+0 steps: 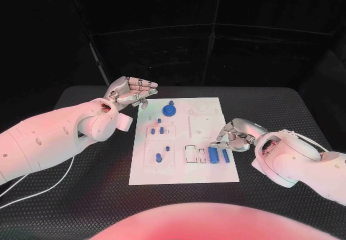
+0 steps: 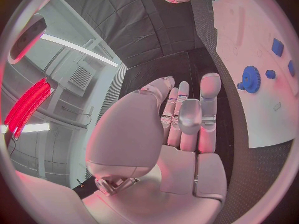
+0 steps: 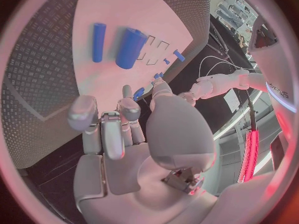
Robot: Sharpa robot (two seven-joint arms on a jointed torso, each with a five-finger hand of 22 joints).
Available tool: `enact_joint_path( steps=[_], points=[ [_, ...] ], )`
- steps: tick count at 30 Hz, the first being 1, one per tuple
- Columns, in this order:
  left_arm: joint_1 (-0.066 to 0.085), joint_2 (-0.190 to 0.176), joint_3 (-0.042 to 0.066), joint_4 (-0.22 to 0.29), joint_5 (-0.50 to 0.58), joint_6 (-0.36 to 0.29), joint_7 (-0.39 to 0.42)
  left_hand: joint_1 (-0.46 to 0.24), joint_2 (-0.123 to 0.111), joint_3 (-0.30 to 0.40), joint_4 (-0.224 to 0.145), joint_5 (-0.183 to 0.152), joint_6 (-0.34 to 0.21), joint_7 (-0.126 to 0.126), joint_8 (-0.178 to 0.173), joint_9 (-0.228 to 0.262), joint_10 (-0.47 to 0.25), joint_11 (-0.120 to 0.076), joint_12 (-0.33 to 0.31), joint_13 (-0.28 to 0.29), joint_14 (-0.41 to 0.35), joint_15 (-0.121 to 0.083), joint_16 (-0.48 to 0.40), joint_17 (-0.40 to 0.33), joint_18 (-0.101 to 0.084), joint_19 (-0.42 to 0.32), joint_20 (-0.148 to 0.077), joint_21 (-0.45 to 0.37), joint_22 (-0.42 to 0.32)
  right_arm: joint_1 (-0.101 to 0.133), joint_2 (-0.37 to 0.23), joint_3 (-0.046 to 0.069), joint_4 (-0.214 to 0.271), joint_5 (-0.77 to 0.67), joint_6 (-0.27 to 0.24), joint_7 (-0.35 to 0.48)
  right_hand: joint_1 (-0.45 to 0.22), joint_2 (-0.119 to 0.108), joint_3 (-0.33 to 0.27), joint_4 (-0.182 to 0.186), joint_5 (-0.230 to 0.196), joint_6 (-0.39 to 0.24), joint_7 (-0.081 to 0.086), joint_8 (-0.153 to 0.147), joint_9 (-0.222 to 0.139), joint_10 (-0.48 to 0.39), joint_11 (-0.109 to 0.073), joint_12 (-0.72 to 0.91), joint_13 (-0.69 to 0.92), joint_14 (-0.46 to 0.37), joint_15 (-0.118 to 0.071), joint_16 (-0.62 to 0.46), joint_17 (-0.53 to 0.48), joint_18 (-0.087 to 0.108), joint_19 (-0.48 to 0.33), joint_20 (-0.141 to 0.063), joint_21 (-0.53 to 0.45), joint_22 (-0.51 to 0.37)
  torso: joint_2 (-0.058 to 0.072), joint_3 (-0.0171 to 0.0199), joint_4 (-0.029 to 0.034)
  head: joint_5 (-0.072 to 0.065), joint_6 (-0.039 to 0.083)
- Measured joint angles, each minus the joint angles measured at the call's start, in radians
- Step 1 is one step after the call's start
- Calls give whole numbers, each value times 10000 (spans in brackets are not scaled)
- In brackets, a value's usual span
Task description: Assemble the parts on the task board
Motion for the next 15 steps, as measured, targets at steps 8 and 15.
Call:
enact_joint_path(
  steps=[8, 15],
  points=[
    [0, 1, 0, 0, 0, 13, -4, 0, 0, 0, 0, 0, 0, 0, 0, 0, 0, 0, 0, 0, 0, 0, 0, 0, 0, 0, 0, 0, 1, -332, 171, 2, -7, -538, 269, -505, -188, 188, -242, -7, 0, -86, -15, 411, 270, 3, -3, 327, 530, 0, 0, 55, -1, 1, -1, 0, 0, 37, -5, -5, 43, -73, 0],
    [-1, -1, 0, -10, 0, 24, -7, 0, 0, 0, 0, 0, 0, 0, 0, 0, 0, 0, 0, 0, 0, 0, 0, 1, 0, 0, 0, 0, 1, -429, 340, 2, -99, -734, 529, -668, -228, 228, -315, 13, 0, -121, -49, 613, 431, 39, -39, 425, 717, 0, 0, 55, -2, 1, -1, 1, 39, 57, 1, -4, 43, -58, 0]
  ],
)
